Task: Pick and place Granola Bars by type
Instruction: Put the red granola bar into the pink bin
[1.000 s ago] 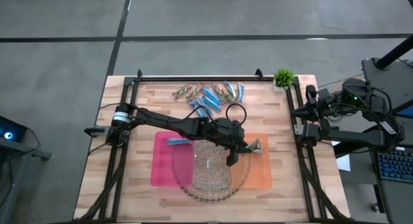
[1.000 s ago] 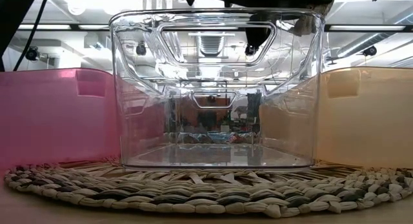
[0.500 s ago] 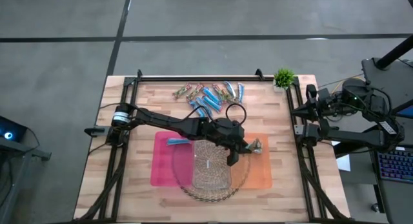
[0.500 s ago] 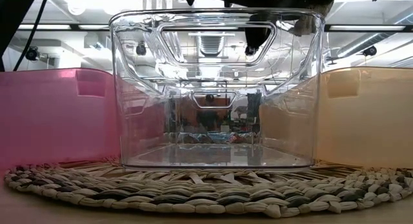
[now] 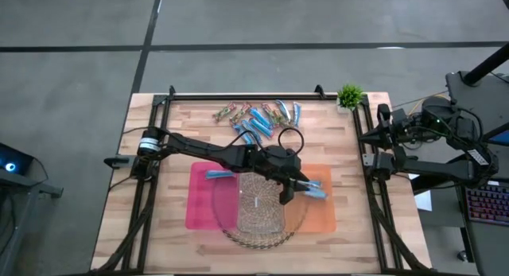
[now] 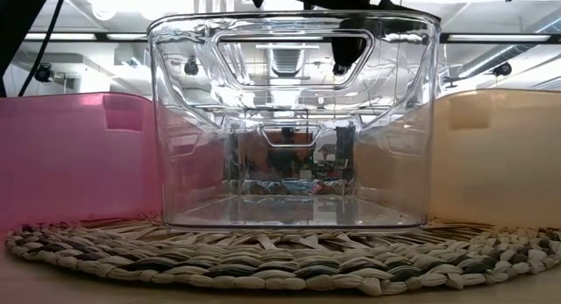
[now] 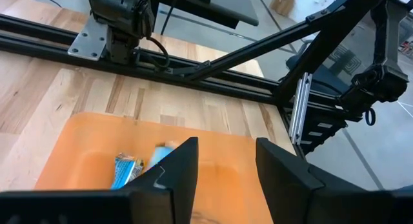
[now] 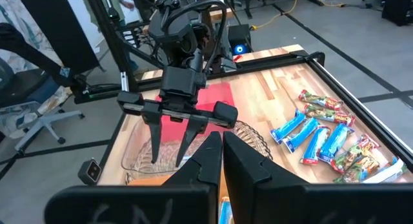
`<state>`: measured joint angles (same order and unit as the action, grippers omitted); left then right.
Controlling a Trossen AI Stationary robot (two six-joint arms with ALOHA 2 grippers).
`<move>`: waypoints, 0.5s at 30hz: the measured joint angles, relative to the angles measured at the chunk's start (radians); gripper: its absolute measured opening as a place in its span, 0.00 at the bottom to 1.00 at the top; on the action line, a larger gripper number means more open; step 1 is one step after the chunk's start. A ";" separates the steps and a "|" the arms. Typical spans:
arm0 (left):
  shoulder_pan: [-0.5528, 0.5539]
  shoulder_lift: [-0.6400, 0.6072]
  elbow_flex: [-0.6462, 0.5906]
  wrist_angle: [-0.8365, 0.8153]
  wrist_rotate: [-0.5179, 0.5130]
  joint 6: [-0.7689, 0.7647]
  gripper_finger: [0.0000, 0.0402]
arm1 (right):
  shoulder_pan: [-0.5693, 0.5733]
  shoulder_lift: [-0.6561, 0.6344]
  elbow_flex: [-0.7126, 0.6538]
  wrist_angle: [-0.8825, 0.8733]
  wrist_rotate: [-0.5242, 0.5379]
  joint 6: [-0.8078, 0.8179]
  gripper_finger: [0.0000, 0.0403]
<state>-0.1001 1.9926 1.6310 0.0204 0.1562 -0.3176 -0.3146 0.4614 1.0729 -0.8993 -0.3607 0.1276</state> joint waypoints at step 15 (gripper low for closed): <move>0.000 0.000 0.000 0.000 0.000 0.005 0.34 | 0.000 0.000 0.000 0.000 0.004 0.000 0.02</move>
<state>-0.1001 1.9926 1.6310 0.0200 0.1562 -0.3126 -0.3145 0.4614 1.0729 -0.8993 -0.3565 0.1272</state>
